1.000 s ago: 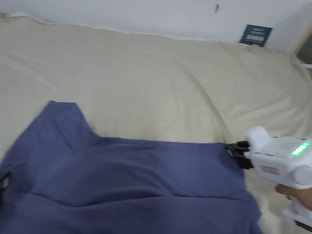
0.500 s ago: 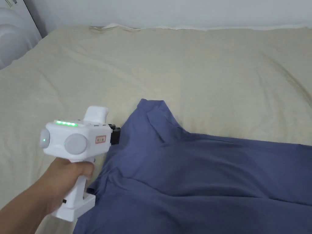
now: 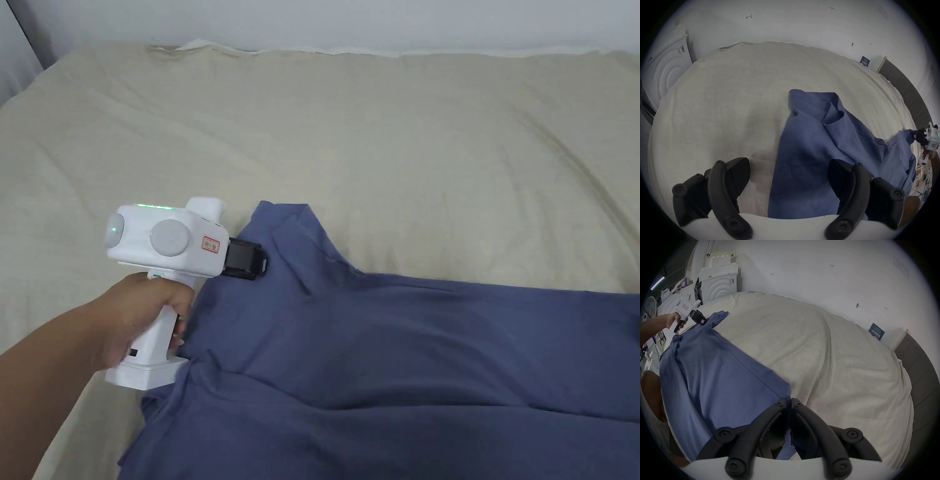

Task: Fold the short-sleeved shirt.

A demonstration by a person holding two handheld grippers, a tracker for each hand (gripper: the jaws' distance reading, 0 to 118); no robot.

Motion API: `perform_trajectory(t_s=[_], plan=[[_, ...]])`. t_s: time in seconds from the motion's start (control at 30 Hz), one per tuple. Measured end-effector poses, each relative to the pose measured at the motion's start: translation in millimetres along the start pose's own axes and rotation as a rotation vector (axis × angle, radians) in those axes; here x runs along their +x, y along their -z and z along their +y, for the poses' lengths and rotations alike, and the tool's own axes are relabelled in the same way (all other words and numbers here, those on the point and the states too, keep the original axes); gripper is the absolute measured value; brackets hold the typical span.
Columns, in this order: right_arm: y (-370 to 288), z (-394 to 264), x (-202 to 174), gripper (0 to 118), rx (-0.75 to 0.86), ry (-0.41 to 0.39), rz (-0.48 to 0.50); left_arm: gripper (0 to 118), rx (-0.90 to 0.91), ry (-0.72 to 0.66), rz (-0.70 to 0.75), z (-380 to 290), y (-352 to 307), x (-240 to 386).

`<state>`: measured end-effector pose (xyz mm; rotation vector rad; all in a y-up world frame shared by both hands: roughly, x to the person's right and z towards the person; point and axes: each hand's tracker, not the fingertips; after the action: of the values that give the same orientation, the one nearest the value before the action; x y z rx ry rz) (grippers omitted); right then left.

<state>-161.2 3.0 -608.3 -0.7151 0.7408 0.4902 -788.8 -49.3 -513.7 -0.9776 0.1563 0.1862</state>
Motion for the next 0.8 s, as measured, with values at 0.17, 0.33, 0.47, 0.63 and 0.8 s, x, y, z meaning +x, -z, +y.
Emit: perform_trajectory(t_s=[0.17, 0.33, 0.47, 0.63, 0.8], plan=[[3.8, -4.4, 4.7, 5, -0.004, 0.007, 0.004, 97, -0.019, 0.040, 0.049, 1.6, -7.2, 12.6], [1.5, -1.5, -2.9, 5, -0.006, 0.004, 0.007, 52, 0.005, 0.075, 0.072, -4.9, -17.7, 17.4], [2.4, -1.3, -2.1, 5, -0.002, 0.010, 0.005, 9, 0.024, 0.100, 0.055, -15.0, -26.6, 33.1], [0.1, -0.7, -0.6, 5, 0.002, 0.017, 0.002, 3, 0.050, 0.072, 0.030, -16.9, -32.2, 29.6], [-8.1, 2.0, 2.1, 5, 0.016, 0.032, 0.028, 3, 0.082, 0.034, -0.015, -15.7, -46.8, 19.8]])
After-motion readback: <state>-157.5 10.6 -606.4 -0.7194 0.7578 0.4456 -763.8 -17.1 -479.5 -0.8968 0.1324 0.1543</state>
